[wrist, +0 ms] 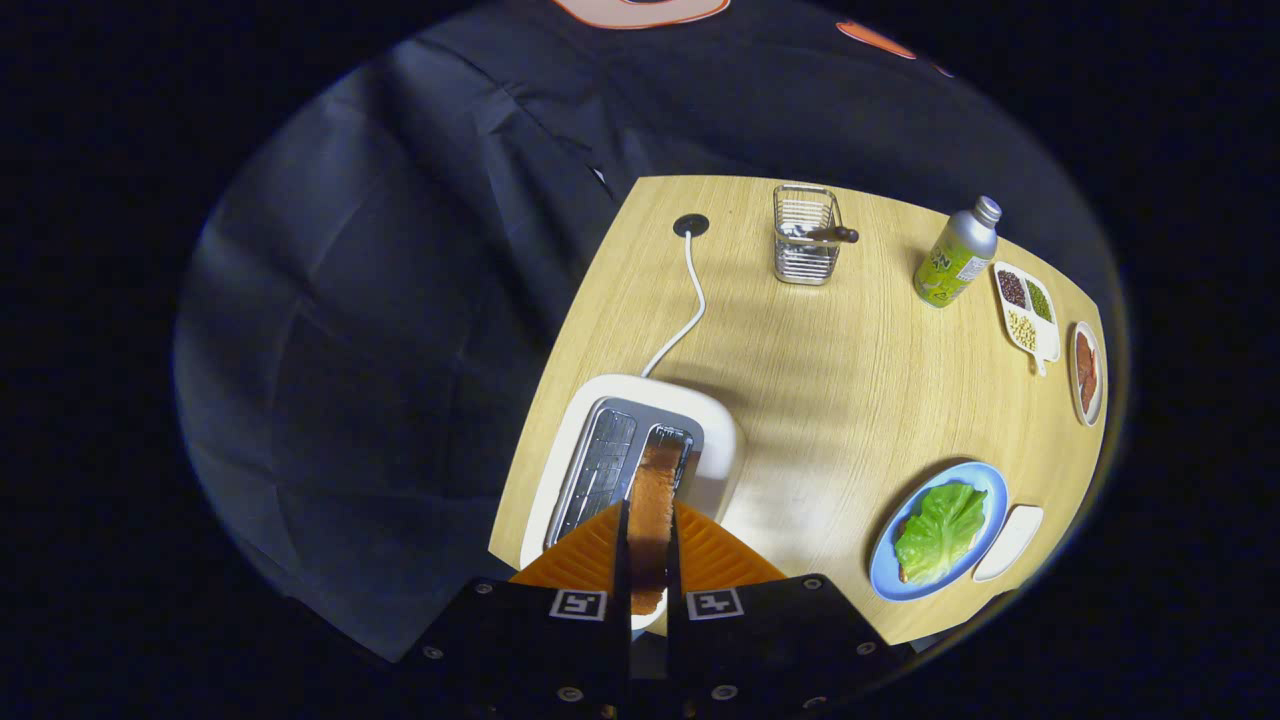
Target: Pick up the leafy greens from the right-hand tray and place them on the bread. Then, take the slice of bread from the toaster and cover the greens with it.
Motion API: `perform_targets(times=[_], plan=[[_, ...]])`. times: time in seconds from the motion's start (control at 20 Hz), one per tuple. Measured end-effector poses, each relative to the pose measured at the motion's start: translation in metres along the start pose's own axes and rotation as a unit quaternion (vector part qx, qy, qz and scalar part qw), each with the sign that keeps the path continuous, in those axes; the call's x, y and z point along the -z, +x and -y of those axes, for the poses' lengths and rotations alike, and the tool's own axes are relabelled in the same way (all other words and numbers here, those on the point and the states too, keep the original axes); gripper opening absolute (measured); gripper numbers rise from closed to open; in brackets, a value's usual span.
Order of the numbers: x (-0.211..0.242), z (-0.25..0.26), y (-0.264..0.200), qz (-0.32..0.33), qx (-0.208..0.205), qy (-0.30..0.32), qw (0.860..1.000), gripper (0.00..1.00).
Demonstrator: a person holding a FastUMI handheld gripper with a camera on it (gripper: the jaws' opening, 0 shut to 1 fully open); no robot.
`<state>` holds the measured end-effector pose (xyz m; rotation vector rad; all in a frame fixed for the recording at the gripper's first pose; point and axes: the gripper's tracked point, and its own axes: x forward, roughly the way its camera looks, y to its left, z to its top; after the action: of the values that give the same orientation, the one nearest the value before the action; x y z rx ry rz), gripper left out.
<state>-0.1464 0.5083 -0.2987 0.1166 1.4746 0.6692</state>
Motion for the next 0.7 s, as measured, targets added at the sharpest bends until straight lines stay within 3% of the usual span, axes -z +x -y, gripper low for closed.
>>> perform_targets(times=[0.35, 0.7], plan=[[-0.009, 0.025, -0.056, 0.058, -0.053, 0.009, 0.997, 0.15], [0.016, 0.103, -0.089, 0.086, -0.066, 0.058, 0.992, 0.15]])
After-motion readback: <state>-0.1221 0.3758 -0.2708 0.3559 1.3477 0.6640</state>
